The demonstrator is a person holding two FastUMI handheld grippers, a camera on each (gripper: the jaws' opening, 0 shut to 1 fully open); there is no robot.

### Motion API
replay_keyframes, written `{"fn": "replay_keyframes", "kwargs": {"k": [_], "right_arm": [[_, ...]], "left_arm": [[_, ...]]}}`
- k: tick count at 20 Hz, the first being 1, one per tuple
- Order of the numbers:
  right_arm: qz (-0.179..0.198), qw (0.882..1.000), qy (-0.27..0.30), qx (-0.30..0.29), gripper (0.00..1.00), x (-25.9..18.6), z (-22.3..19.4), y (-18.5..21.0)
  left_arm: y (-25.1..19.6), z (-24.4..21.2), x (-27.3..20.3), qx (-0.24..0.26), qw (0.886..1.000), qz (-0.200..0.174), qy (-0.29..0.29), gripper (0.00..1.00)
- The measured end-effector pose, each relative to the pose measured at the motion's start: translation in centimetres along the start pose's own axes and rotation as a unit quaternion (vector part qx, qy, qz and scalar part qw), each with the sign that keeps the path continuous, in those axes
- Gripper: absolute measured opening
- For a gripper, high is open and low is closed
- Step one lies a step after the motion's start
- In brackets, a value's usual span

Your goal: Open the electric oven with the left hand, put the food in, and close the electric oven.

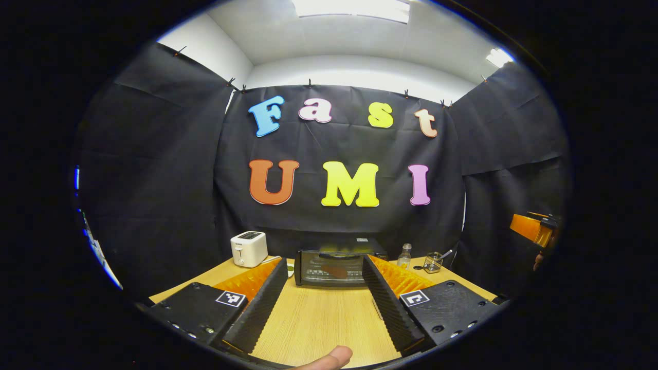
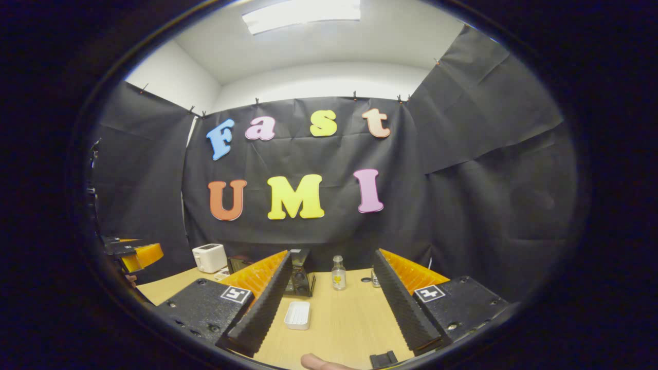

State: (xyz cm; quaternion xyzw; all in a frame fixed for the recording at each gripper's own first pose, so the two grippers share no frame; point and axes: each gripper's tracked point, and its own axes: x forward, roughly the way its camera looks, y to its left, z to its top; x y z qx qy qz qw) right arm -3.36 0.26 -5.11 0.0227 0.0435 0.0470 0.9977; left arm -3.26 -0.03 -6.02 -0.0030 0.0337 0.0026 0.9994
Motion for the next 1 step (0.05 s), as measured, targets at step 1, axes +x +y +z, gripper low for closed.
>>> {"fn": "replay_keyframes", "kwargs": {"k": [1], "right_arm": [[-0.001, 1.0, -0.002, -0.001, 1.0, 0.11, 0.04, -0.12]], "left_arm": [[-0.07, -0.17, 0.24, 0.0, 1.0, -0.003, 0.002, 0.93]]}}
